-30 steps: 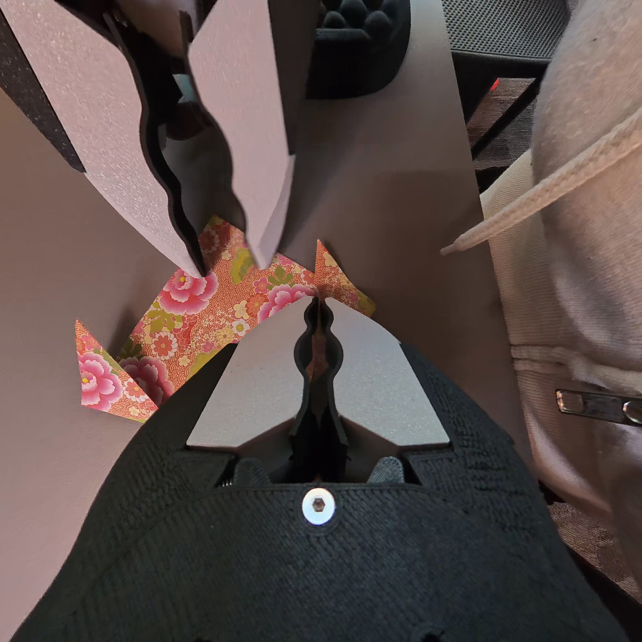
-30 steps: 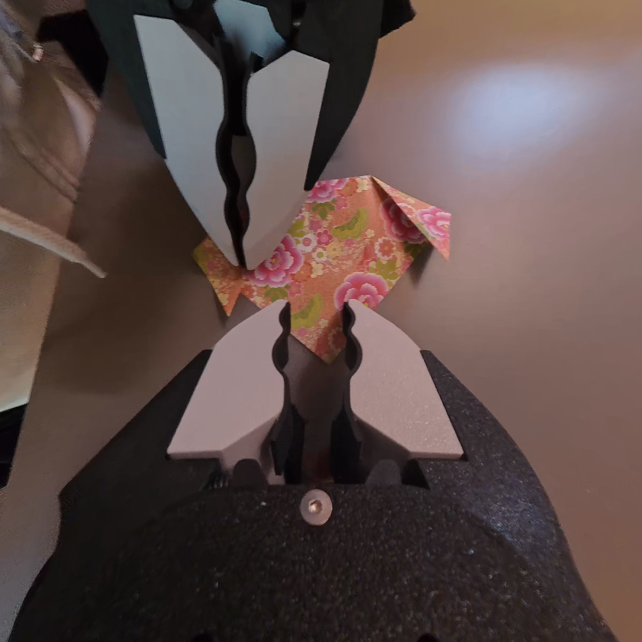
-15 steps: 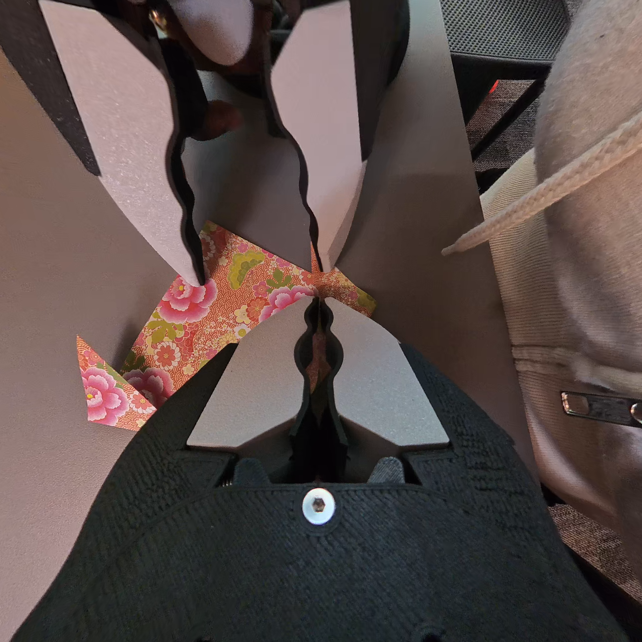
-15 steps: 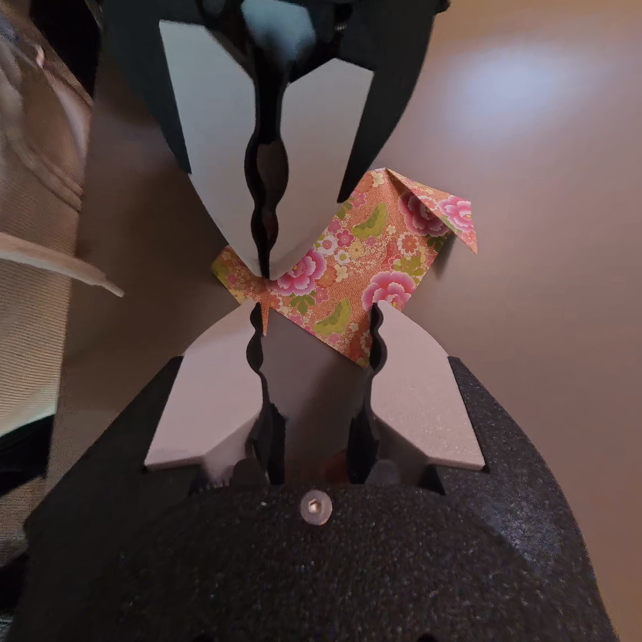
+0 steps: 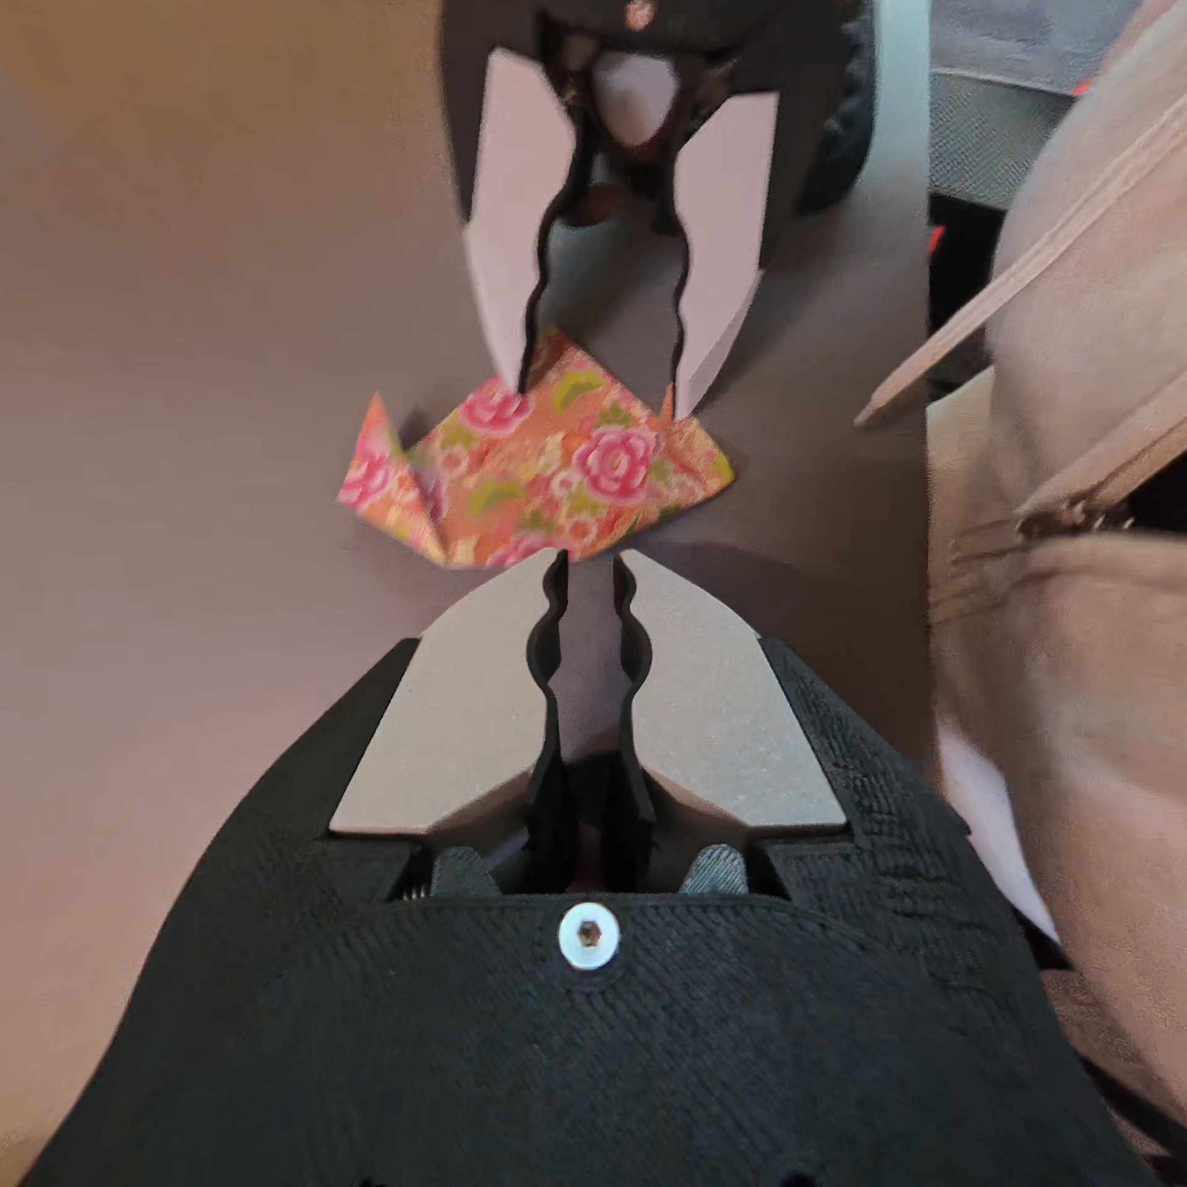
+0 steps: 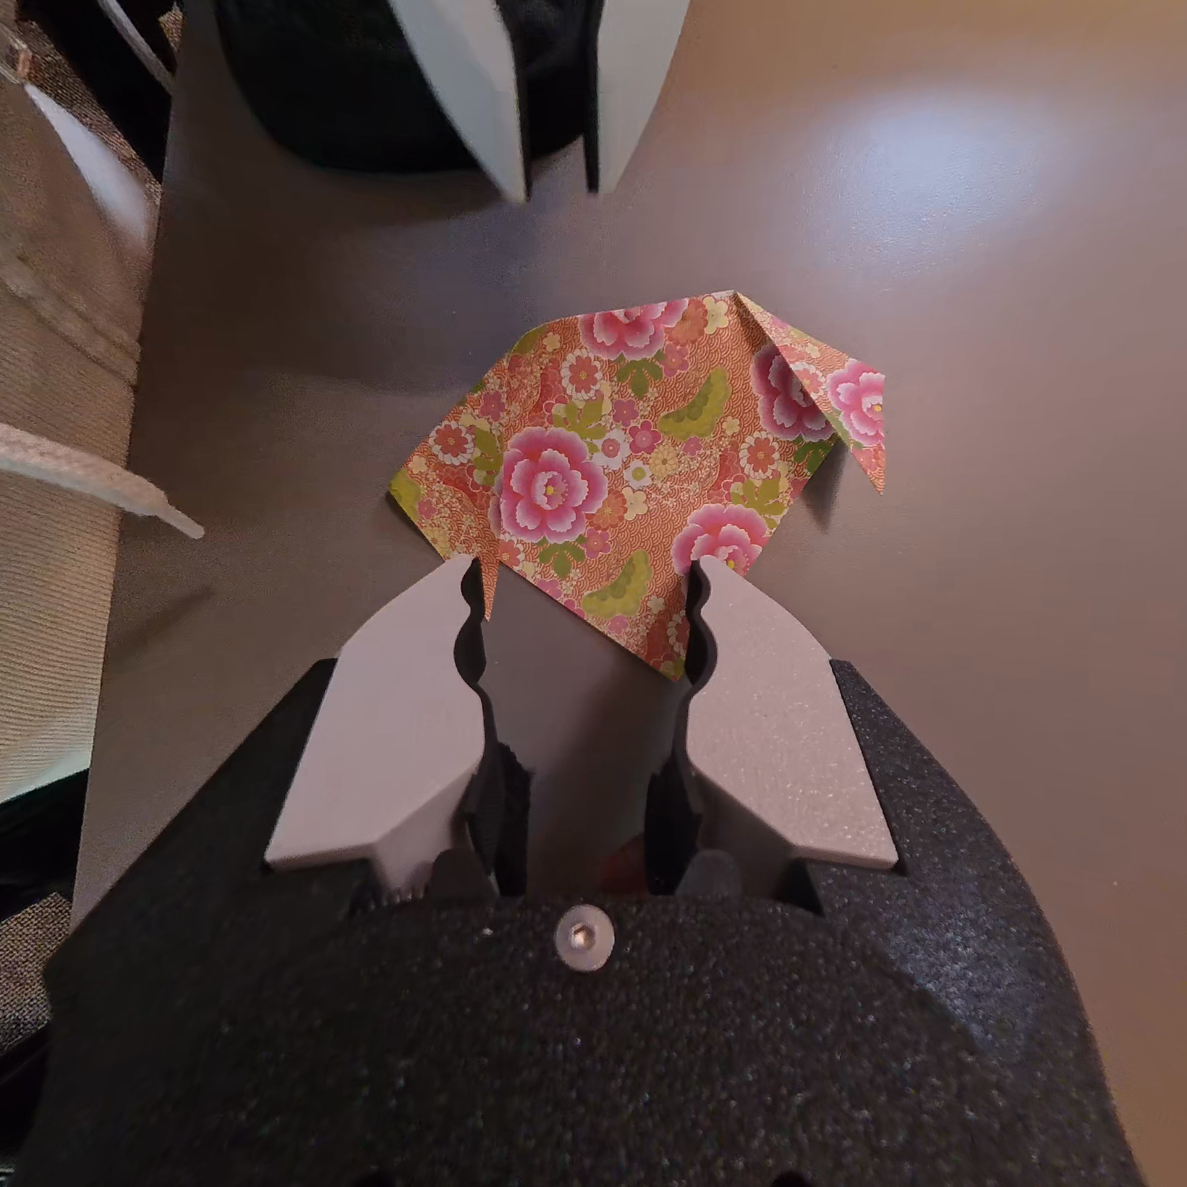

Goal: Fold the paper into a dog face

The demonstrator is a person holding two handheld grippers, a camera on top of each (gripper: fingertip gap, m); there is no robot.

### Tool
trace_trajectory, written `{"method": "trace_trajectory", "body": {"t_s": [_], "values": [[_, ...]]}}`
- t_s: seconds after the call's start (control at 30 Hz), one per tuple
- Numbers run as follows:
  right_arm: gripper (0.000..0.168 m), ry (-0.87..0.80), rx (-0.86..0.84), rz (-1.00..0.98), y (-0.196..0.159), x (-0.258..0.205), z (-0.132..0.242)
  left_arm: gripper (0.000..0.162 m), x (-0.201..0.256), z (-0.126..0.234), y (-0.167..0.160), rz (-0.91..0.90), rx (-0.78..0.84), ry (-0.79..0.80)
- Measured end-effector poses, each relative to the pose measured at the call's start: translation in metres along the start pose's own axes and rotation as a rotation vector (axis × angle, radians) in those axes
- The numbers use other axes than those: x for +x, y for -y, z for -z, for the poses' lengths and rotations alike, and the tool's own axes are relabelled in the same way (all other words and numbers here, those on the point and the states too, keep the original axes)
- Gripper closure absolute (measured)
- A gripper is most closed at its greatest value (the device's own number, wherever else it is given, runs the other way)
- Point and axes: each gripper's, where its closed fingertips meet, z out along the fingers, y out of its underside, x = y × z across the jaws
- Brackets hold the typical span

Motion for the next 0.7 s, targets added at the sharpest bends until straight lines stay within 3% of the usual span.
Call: {"method": "trace_trajectory", "body": {"t_s": [0.1, 0.37, 0.57, 0.7], "values": [[0.107, 0.0, -0.002, -0.001, 0.0, 0.0, 0.0, 0.151, -0.008, 0.006, -0.016, 0.027, -0.045, 0.109], [0.107, -0.003, -0.004, -0.004, 0.001, 0.0, 0.0, 0.161, 0.028, -0.032, 0.029, -0.056, 0.073, 0.062], [0.107, -0.003, -0.004, -0.002, 0.002, 0.0, 0.0, 0.162, 0.025, -0.05, 0.005, -0.088, -0.098, 0.111], [0.107, -0.003, -0.002, -0.002, 0.002, 0.0, 0.0, 0.162, 0.027, -0.05, -0.002, -0.042, -0.113, 0.088]]}}
